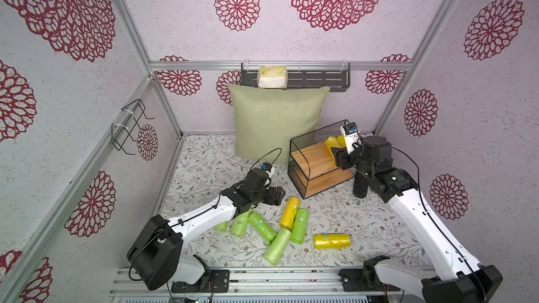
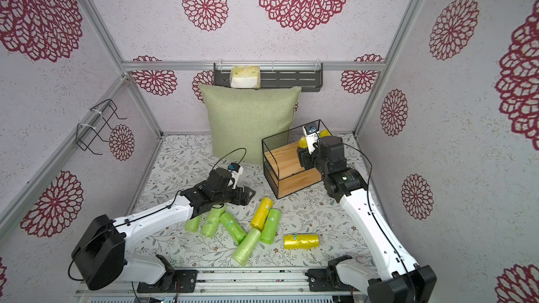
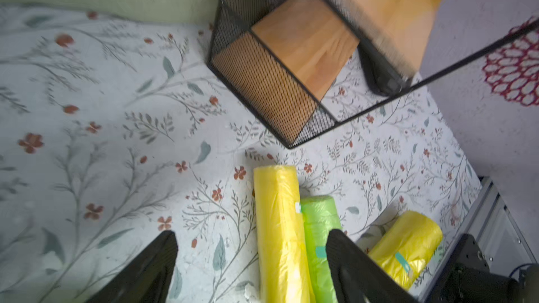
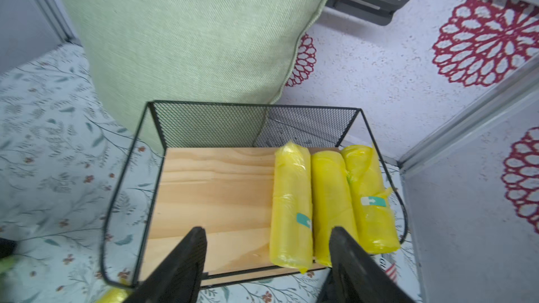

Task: Sort the rolls of trash bags by color and place them on the shelf
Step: Place the roll of trash bags on the shelf, then pick up the roll of trash bags from the center of the board.

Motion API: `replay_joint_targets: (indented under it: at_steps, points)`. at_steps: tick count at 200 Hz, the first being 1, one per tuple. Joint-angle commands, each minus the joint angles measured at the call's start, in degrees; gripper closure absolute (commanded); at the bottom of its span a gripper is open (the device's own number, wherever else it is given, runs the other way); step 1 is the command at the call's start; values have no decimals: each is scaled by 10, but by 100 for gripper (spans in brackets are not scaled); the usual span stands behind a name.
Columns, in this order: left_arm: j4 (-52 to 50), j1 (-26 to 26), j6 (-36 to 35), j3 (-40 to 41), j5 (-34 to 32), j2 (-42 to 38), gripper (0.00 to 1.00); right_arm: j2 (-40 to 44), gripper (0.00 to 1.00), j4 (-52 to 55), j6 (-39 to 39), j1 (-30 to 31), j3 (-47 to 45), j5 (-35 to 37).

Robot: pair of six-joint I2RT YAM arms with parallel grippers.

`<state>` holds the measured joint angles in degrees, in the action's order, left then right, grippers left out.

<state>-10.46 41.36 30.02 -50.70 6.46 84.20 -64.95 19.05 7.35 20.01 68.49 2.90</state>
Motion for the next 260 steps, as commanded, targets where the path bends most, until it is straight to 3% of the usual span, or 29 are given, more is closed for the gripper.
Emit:
replay_joint_targets:
  at_steps: [1,74,173,260]
  points:
    - [14,12,36,-12,51,39,15,11,28,-35,-39,3,-15,-58]
    - [42,27,94,-76,109,180,18,21,27,-56,-50,4,-36,-75]
    - [46,35,108,-122,118,266,29,26,27,-66,-54,5,-59,-76]
    - [101,18,131,-83,54,211,63,36,27,-71,-64,5,-67,-84]
